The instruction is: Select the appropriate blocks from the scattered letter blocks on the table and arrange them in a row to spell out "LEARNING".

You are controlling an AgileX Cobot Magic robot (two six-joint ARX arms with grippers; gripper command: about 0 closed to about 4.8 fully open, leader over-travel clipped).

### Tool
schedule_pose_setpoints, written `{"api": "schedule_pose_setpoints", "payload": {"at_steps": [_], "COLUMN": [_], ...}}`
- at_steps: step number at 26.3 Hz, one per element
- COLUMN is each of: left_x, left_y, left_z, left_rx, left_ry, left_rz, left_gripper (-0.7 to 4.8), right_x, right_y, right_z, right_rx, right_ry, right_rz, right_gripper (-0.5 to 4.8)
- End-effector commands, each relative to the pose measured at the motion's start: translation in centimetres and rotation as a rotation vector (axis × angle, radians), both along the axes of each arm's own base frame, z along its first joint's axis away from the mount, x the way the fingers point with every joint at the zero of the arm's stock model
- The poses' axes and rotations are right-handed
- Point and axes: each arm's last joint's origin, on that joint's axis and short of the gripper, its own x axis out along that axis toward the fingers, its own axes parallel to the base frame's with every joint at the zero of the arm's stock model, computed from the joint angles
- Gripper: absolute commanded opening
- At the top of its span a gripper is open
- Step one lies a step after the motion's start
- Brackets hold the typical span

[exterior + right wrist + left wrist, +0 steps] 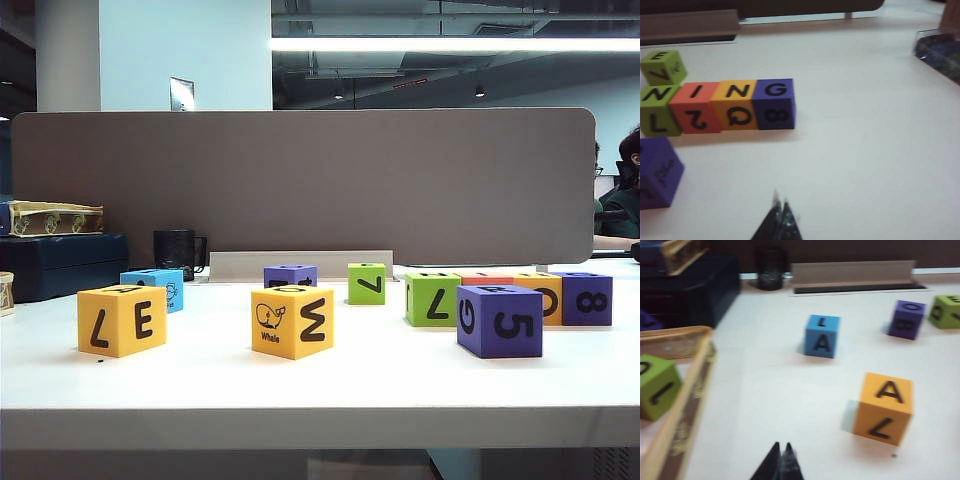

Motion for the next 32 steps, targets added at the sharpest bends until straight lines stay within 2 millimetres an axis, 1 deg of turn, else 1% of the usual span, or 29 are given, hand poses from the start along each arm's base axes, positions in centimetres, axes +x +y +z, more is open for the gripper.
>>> {"api": "schedule_pose_setpoints", "payload": {"at_steps": [1,3,4,13,18,21,24,27,30,31,32], "left_x": [0.0,0.0,0.0,-0.2,-0.2,-0.3,-0.4,-0.7,-0.9,-1.0,-1.1], "left_y": [-0.2,-0.2,-0.3,-0.8,-0.8,-0.9,-0.9,-0.9,-0.8,-0.8,-0.8], "left_z": [0.2,0.2,0.2,0.2,0.3,0.5,1.3,2.6,3.8,4.3,4.5], "left_rx": [-0.043,-0.061,-0.089,-0.184,-0.219,-0.255,-0.263,-0.258,-0.271,-0.278,-0.277], "left_ry": [-0.011,-0.008,-0.002,0.028,0.037,0.033,0.010,-0.029,-0.072,-0.089,-0.093], "left_rz": [-0.060,-0.069,-0.083,-0.261,-0.280,-0.287,-0.288,-0.291,-0.296,-0.299,-0.299], "left_gripper": [-0.06,-0.06,-0.06,-0.06,-0.06,-0.06,-0.06,-0.06,-0.06,-0.06,-0.06], "right_x": [-0.1,-0.1,-0.2,-0.3,-0.3,-0.4,-0.6,-0.9,-1.3,-1.6,-1.7], "right_y": [0.2,0.2,0.4,1.0,1.1,1.1,1.1,1.1,1.1,1.2,1.2], "right_z": [0.7,0.9,1.1,1.9,2.1,2.5,3.4,4.6,6.0,6.9,7.3], "right_rx": [0.023,0.065,0.106,0.190,0.194,0.226,0.228,0.221,0.212,0.207,0.205], "right_ry": [-0.043,-0.049,-0.052,-0.103,-0.121,-0.147,-0.169,-0.202,-0.243,-0.269,-0.279], "right_rz": [0.059,0.071,0.110,0.340,0.372,0.385,0.387,0.390,0.395,0.398,0.399], "right_gripper": [-0.02,-0.01,-0.02,-0.02,-0.02,-0.02,-0.02,-0.02,-0.02,-0.02,-0.02]}}
